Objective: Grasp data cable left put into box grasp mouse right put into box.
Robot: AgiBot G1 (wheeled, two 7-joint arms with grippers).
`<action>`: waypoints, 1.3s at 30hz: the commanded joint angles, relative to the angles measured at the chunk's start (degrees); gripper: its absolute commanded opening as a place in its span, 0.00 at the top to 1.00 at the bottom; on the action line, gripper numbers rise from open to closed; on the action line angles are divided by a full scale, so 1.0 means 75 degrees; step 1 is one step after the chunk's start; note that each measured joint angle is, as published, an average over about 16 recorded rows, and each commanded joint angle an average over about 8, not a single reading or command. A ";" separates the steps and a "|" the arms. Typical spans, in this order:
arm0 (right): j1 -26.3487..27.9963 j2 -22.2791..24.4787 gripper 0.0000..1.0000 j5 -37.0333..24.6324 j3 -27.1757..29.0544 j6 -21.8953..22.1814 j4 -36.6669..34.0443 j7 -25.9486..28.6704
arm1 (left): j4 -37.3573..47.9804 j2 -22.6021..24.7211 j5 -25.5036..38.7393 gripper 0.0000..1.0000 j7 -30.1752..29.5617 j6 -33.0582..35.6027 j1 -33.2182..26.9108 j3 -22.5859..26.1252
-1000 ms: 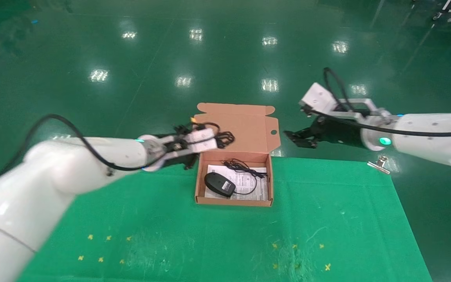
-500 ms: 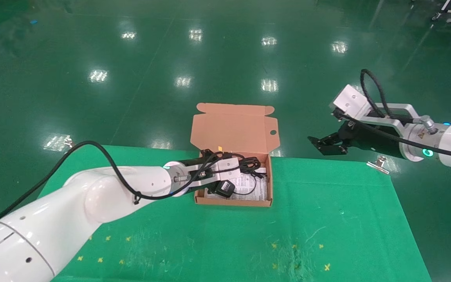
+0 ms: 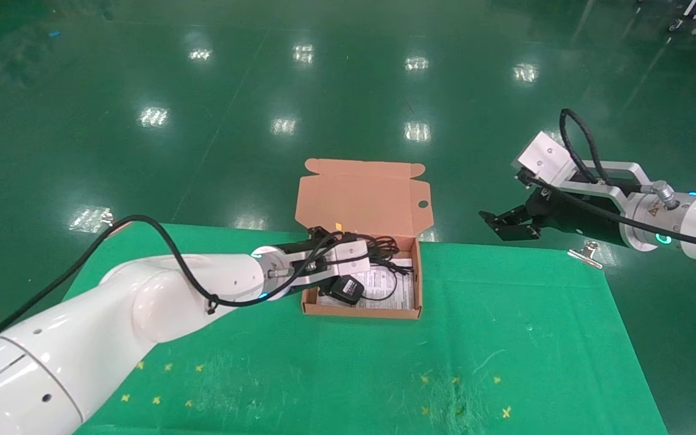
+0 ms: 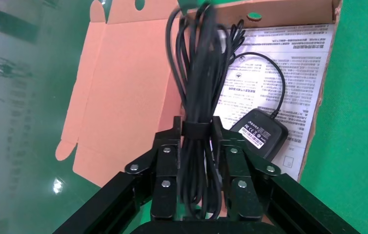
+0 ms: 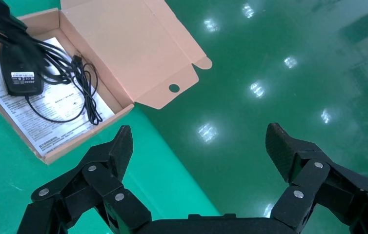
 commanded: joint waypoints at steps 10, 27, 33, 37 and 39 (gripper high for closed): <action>0.0556 -0.0139 0.00 -0.0289 0.0069 -0.0064 0.0080 -0.0130 | -0.0789 -0.0634 -0.0100 0.00 -0.0489 0.0082 -0.0299 -0.0267; 0.0606 -0.0078 0.00 0.0207 0.0748 -0.1116 0.0245 -0.0758 | -0.1509 -0.1437 -0.0852 0.00 -0.0671 0.0674 -0.0259 -0.1056; 0.0082 0.0047 0.00 0.1054 0.1296 -0.1730 0.0335 -0.1106 | -0.1827 -0.1920 -0.1762 0.00 -0.0498 0.1473 0.0114 -0.1663; -0.0267 0.0130 0.00 0.1620 0.1662 -0.2140 0.0395 -0.1338 | -0.2039 -0.2242 -0.2371 0.00 -0.0383 0.2006 0.0363 -0.2068; -0.0437 0.0170 0.00 0.1895 0.1840 -0.2339 0.0424 -0.1451 | -0.2142 -0.2399 -0.2666 0.00 -0.0327 0.2265 0.0484 -0.2265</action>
